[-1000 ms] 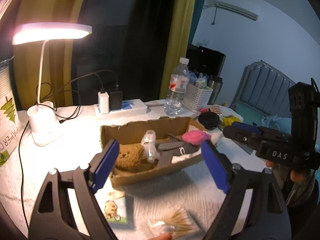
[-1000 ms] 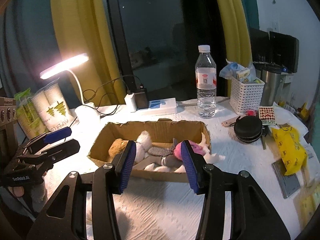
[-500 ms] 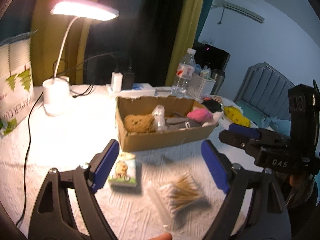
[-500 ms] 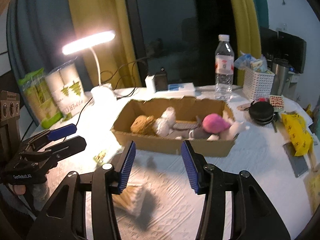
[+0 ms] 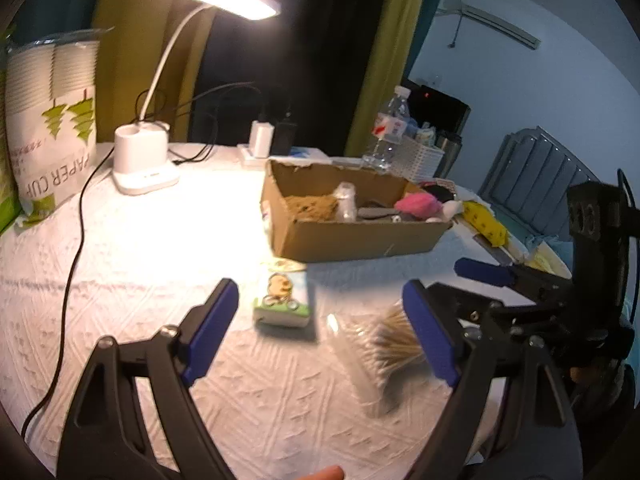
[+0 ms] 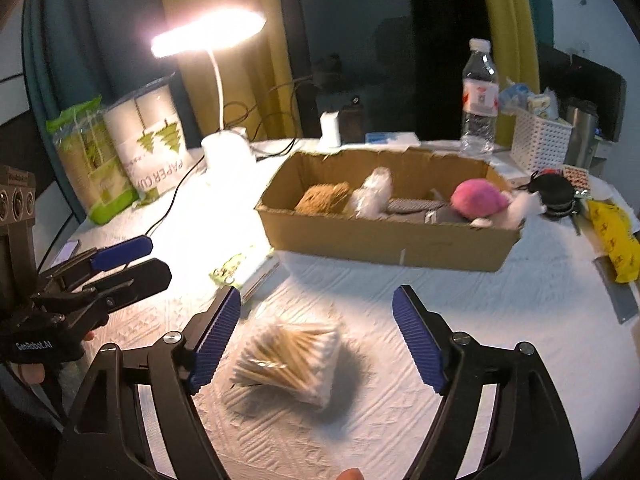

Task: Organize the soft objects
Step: 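Reach the right gripper to the cotton swab bag and close on it, then lift the cotton swab bag with the right gripper while the left gripper grasps the tissue pack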

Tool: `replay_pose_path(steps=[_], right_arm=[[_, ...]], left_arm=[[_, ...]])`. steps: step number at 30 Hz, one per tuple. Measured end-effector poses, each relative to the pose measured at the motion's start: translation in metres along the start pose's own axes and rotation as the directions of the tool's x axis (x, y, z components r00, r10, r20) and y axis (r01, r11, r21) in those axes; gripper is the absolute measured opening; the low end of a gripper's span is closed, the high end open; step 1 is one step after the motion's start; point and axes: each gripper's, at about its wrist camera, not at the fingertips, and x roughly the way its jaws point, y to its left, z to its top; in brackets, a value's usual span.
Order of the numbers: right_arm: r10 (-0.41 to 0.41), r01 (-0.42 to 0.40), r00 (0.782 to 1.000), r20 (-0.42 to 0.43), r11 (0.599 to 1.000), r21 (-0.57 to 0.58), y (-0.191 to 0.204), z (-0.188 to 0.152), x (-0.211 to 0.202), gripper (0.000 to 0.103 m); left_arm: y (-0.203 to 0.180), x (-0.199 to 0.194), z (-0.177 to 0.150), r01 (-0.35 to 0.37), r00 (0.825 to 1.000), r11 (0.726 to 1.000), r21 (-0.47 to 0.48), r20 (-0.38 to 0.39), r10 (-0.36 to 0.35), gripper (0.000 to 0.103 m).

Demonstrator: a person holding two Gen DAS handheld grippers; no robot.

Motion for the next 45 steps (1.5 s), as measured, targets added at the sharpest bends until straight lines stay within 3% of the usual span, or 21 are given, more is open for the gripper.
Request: replay_pose_path(steps=[11, 26, 29, 36, 45], right_arm=[[0.027, -0.027, 0.992, -0.127, 1.000, 0.004, 0.012, -0.018, 0.047, 0.081], [0.058, -0.061, 0.976, -0.210, 0.998, -0.007, 0.011, -0.026, 0.073, 0.080], [0.054, -0.057, 0.976, -0.211, 0.998, -0.004, 0.005, -0.024, 0.072, 0.074], [0.007, 0.002, 0.981, -0.193, 0.999, 0.044, -0.027, -0.025, 0.063, 0.073], [-0.022, 0.039, 0.988, -0.155, 0.993, 0.108, -0.066, -0.019, 0.045, 0.073]], left_arm=[[0.025, 0.008, -0.010, -0.037, 0.999, 0.999, -0.033, -0.039, 0.035, 0.085], [0.022, 0.039, -0.011, -0.109, 0.986, 0.994, -0.006, -0.127, 0.108, 0.085], [0.018, 0.049, -0.008, -0.111, 0.983, 0.994, 0.012, -0.146, 0.112, 0.085], [-0.004, 0.077, -0.003, -0.091, 0.976, 0.992, 0.081, -0.188, 0.105, 0.085], [-0.013, 0.112, -0.007, -0.137, 0.945, 0.982, 0.128, -0.280, 0.168, 0.083]])
